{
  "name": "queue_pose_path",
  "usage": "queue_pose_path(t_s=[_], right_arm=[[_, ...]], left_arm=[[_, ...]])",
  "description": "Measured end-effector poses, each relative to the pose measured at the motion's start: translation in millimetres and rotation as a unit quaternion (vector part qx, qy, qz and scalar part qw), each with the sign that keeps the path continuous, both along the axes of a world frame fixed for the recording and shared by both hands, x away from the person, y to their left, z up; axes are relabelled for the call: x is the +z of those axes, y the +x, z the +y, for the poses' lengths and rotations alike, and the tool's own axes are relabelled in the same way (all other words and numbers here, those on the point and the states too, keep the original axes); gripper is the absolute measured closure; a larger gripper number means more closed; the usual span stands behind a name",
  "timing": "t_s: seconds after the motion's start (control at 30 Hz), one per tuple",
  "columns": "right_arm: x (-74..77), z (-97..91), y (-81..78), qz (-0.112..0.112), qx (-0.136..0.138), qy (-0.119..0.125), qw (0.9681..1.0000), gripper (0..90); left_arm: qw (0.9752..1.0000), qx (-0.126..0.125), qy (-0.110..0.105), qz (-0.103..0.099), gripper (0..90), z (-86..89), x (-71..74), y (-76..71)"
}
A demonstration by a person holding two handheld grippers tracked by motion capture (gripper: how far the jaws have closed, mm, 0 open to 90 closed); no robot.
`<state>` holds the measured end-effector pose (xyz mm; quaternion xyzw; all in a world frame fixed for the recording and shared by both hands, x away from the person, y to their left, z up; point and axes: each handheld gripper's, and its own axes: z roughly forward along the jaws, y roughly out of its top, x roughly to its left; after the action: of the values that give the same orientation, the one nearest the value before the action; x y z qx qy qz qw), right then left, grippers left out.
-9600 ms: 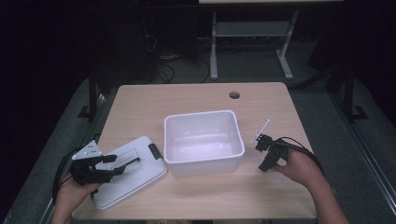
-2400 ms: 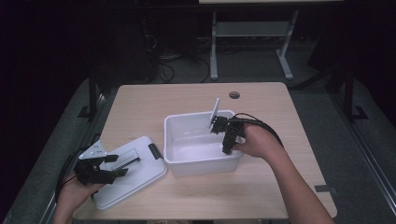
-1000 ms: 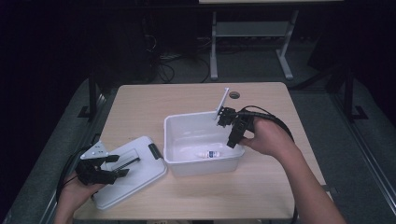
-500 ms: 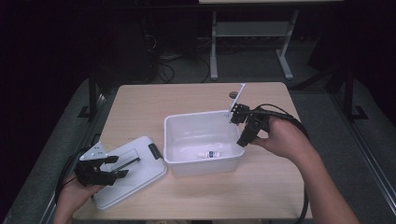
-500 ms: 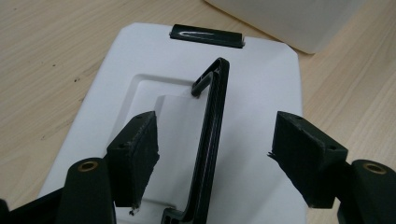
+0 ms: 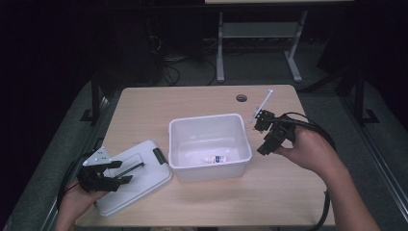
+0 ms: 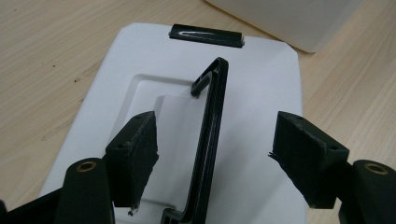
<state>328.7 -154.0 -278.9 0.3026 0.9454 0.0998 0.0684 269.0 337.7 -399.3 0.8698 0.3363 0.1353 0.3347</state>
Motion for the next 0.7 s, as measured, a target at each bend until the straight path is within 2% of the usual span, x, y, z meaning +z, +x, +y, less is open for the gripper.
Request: queue_pose_path(t_s=[0.3, 0.7], right_arm=[[-12.0, -18.7, -10.9, -0.005, -0.011, 0.008, 0.9999, 48.8], [-40.2, -36.3, -18.4, 0.002, -0.023, 0.022, 0.9995, 47.3]], left_arm=[[1.0000, -0.004, 0.002, 0.002, 30.2, 0.4, 0.3, 0.7], [1.0000, -0.005, 0.001, 0.003, 30.2, -1.3, -0.3, 1.7]])
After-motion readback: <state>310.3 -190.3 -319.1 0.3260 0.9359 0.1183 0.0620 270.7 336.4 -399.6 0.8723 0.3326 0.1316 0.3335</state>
